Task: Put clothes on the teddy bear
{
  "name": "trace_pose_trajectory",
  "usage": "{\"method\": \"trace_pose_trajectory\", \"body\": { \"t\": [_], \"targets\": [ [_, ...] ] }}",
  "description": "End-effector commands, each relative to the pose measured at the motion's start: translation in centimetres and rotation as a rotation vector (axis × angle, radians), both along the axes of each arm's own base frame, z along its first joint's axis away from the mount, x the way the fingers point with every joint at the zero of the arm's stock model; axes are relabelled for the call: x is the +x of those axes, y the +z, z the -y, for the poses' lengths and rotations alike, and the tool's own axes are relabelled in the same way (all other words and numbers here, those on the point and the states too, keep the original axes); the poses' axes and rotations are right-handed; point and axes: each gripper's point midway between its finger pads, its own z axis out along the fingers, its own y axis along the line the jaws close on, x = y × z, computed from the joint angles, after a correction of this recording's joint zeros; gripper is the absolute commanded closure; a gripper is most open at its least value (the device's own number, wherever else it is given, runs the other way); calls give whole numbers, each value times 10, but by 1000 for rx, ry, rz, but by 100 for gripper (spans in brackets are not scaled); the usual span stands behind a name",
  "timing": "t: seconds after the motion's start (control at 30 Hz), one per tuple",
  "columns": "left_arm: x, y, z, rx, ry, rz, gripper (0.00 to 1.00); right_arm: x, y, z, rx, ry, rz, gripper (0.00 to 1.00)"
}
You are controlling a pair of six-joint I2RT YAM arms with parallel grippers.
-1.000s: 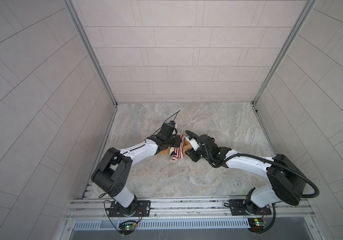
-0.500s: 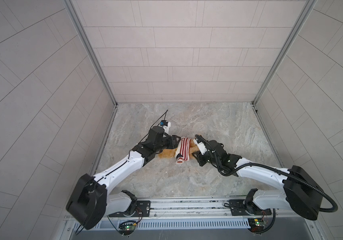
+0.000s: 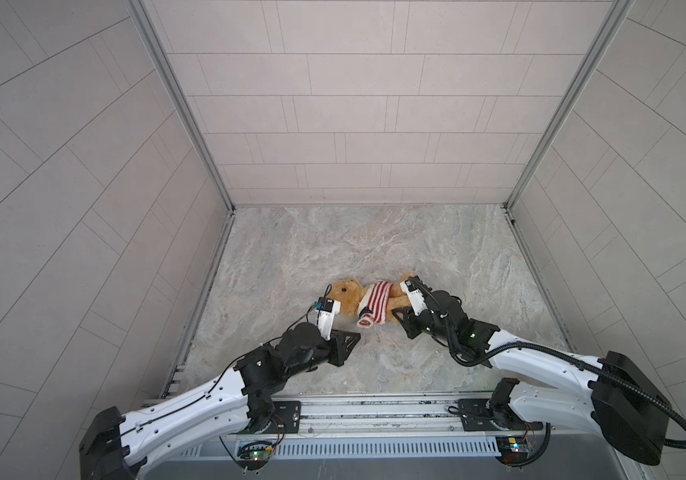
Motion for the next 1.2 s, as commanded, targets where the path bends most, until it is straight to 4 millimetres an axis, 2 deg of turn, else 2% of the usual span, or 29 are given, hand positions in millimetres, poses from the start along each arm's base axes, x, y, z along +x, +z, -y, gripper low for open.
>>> {"method": "trace_pose_trajectory", "body": {
  "t": [0.0, 0.23, 0.57, 0.8, 1.17],
  "targets": [
    [5, -9, -2, -11, 83, -23, 80, 3, 22, -5, 74, -14, 48, 100],
    [21, -12, 15, 21, 108, -10, 82, -8, 18, -9, 81, 0, 33, 100],
    [37, -21, 29, 20, 157, -25, 85, -17, 16, -3, 42, 7, 46, 100],
    [46, -14, 35, 28, 157, -8, 85, -22, 18, -4, 53, 14, 46, 100],
    [56, -26, 27, 77, 217, -23, 84, -23, 22, -7, 58, 24, 55, 100]
  ]
}}
